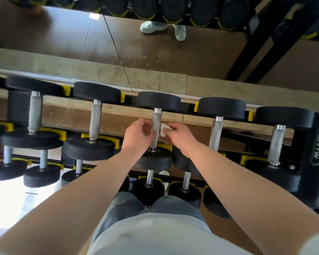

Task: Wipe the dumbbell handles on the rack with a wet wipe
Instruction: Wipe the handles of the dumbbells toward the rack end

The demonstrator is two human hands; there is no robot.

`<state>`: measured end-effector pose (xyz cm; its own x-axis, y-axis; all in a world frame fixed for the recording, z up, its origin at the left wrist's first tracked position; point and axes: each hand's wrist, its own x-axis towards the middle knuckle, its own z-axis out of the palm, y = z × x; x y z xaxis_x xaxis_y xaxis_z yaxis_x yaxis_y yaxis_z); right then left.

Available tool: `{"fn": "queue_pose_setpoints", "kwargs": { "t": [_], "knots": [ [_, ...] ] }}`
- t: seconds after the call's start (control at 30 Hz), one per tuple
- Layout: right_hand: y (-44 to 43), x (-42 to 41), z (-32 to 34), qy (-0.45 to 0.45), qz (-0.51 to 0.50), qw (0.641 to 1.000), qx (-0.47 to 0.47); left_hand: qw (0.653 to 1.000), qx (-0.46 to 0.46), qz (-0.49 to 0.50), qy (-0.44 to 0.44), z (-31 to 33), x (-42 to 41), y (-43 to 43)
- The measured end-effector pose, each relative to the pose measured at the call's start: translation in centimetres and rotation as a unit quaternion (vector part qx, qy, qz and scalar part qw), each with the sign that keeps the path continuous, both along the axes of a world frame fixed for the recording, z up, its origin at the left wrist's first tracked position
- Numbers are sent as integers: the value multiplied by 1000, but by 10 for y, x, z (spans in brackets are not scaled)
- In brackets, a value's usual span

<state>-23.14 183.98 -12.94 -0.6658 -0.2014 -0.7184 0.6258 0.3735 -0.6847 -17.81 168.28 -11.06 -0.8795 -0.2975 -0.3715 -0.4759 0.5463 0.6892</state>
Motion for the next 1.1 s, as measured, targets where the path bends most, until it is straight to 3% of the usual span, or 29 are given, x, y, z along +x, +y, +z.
{"fn": "queue_pose_setpoints", "kwargs": {
  "t": [0.13,0.3,0.4,0.57,0.8,0.97,1.1],
  "knots": [
    [0,0,4,7,-11,1000,2,992,-89,-58,65,-3,0,5],
    [2,-3,5,9,-27,1000,12,979,-161,-92,82,-3,-1,10],
    [4,-3,7,8,-29,999,18,986,-130,-69,72,-3,-2,8],
    [3,-7,13,13,-34,999,22,998,-57,8,-24,-6,0,-5],
    [-4,-9,26,98,-11,994,50,991,33,114,-56,-16,6,-31],
    [-12,-1,30,155,43,983,89,967,75,240,-54,-15,-4,-43],
    [-17,14,35,197,155,962,111,970,103,209,-72,-12,-5,-50]
  ]
}}
